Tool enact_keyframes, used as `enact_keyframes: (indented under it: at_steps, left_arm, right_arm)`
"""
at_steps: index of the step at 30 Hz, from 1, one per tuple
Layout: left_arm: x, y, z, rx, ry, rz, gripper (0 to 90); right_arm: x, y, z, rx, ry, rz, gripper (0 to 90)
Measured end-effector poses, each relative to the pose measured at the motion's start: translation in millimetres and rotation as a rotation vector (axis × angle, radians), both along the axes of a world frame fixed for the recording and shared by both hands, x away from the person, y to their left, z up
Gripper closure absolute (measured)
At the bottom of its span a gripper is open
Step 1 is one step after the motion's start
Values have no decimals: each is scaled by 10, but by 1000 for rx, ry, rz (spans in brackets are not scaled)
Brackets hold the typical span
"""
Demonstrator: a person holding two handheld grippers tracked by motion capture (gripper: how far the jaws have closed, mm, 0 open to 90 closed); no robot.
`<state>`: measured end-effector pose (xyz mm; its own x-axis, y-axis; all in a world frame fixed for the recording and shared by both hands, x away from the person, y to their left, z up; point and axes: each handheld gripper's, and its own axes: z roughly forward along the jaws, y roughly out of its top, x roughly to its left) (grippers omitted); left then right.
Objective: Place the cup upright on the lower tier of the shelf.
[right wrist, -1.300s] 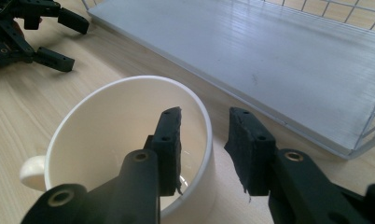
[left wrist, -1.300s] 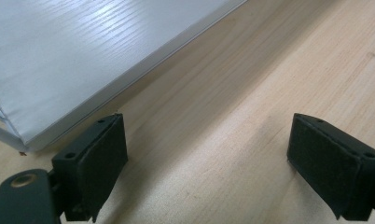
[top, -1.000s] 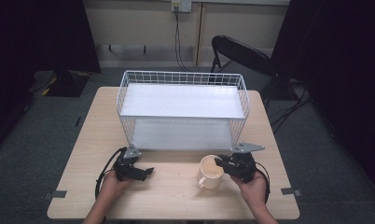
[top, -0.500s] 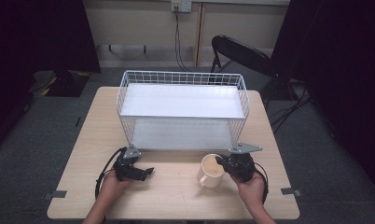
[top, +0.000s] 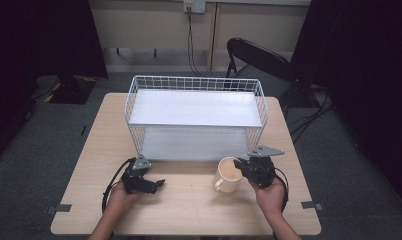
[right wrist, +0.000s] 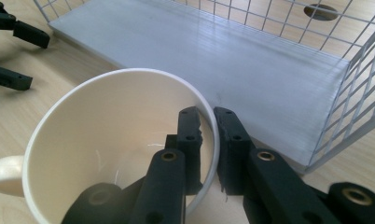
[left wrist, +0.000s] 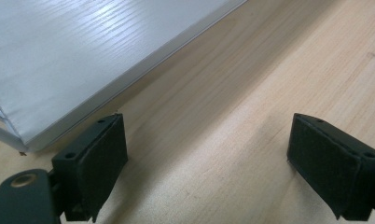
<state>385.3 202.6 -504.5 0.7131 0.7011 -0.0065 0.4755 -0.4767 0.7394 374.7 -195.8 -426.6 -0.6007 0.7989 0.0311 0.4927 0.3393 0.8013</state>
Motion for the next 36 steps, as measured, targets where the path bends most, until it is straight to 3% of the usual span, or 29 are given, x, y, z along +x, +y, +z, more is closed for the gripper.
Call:
enact_keyframes:
  at_steps: [36]
  left_arm:
    - [0, 0, 0, 0, 0, 0, 115]
  right_arm:
    - [237, 85, 71, -8, -105, -146, 815]
